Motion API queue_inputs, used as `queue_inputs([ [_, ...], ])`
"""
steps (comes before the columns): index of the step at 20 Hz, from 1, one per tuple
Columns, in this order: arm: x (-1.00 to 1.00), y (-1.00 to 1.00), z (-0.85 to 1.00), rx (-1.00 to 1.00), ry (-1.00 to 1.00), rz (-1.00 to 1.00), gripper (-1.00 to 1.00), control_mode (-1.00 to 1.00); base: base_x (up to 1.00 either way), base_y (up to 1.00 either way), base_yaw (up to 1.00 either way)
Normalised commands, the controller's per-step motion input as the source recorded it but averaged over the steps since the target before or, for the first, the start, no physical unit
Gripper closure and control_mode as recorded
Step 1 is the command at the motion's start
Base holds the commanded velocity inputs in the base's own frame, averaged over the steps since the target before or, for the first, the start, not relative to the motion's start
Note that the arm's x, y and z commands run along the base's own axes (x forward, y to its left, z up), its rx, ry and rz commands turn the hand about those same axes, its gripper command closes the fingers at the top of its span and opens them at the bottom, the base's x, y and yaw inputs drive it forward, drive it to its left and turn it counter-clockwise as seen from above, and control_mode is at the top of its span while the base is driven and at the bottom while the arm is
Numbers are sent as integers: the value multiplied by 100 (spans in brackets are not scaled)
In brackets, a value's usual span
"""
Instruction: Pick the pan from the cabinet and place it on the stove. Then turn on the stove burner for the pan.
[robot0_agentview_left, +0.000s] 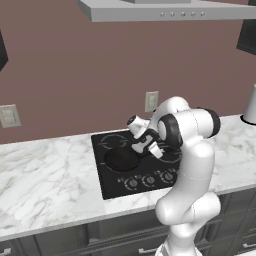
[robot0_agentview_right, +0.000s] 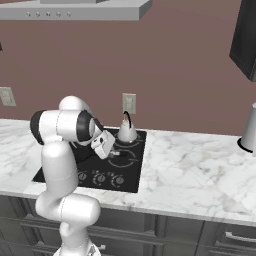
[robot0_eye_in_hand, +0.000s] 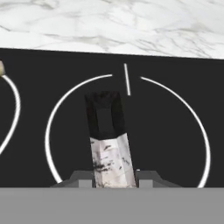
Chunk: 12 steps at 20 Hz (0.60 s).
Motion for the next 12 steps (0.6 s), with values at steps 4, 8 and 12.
queue_inputs([
  [4, 0, 1, -13, 0, -1, -3, -100, -100, 0, 0, 0],
  [8, 7, 10, -8, 0, -1, -2, -100, -100, 0, 0, 0],
  [12, 2, 6, -6, 0, -4, -2, -100, -100, 0, 0, 0],
])
